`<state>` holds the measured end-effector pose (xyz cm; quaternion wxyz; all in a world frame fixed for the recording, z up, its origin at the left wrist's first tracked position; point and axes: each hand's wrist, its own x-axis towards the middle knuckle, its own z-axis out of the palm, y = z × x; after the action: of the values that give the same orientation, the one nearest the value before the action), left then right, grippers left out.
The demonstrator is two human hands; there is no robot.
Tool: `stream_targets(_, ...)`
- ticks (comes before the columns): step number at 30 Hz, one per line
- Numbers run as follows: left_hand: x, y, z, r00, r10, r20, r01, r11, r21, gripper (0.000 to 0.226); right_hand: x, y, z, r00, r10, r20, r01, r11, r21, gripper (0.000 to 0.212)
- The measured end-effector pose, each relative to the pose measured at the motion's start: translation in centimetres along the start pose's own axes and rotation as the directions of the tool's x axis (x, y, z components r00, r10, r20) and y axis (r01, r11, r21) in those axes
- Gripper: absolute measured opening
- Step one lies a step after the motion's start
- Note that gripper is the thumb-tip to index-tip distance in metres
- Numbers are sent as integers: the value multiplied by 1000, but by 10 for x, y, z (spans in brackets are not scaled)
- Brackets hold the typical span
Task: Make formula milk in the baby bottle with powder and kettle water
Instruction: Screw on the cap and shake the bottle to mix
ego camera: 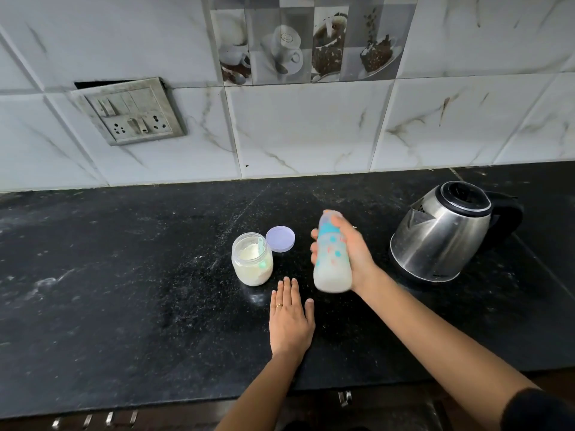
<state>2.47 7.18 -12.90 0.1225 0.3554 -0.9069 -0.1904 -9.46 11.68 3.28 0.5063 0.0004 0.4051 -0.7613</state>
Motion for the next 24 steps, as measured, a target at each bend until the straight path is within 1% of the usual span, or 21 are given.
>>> stream_targets(1,0,0,1,1000,-2,3,2,1000,2,69,4,-4,0,999,16,-36,-12,994,109,26)
stream_targets(2,0,0,1,1000,-2,5,2,1000,1,69,5,-6,1,999,40,-35,-33,986,163,29)
stream_targets(3,-1,1,0,1000,0,7,0,1000,0,68,1,-4,1,999,50,1,-50,989,140,28)
stream_targets(4,0,1,-1,1000,1,5,-1,1000,1,68,-5,1,0,997,50,61,-54,996,66,27)
stream_targets(6,0,1,-1,1000,16,-6,-16,1000,13,69,-17,14,-1,979,47,198,-31,996,-84,26)
stream_targets(7,-1,1,-2,1000,26,3,-26,1000,16,71,-20,16,-3,973,38,226,-11,993,-122,30)
stream_targets(8,-1,1,-1,1000,28,4,-28,1000,10,73,-20,15,-3,975,25,220,-1,994,-113,33)
stream_targets(9,-1,1,-1,1000,24,-5,-24,1000,0,73,-15,13,-3,983,8,182,1,999,-46,31)
stream_targets(11,0,1,-1,1000,8,-17,-8,1000,-7,73,-2,3,-3,997,-3,71,-7,990,144,28)
stream_targets(12,-1,2,-1,1000,4,-17,-5,1000,-8,74,1,0,-3,999,7,48,-16,982,189,29)
stream_targets(13,-1,2,-1,1000,7,-8,-7,1000,-10,74,0,-1,-3,998,15,68,-27,985,169,30)
stream_targets(15,0,0,-2,1000,18,12,-18,1000,-4,75,-10,9,-5,984,26,178,-25,1000,-8,32)
stream_targets(16,0,0,-1,999,25,22,-25,1000,11,74,-15,14,-6,972,48,229,-24,994,-106,37)
stream_targets(17,0,0,-1,999,31,24,-31,999,23,73,-19,16,-6,962,57,267,-13,986,-166,42)
stream_targets(18,0,0,-1,999,28,16,-28,999,24,72,-19,14,-5,961,43,272,5,985,-174,43)
stream_targets(19,0,0,-1,1000,16,1,-16,1000,17,70,-15,10,-1,972,9,234,21,992,-126,39)
stream_targets(21,0,1,0,1000,1,-11,-1,1000,3,69,-4,0,4,997,-31,66,27,997,68,27)
stream_targets(22,0,1,1,1000,1,-4,-1,1000,0,70,0,-3,4,1000,-22,-15,24,988,155,27)
stream_targets(23,-1,1,0,1000,3,-1,-3,1000,-3,71,1,-4,4,999,-9,-36,15,981,194,31)
stream_targets(24,-1,1,0,1000,4,-5,-4,1000,-5,72,-1,-1,3,1000,-2,-3,2,986,168,34)
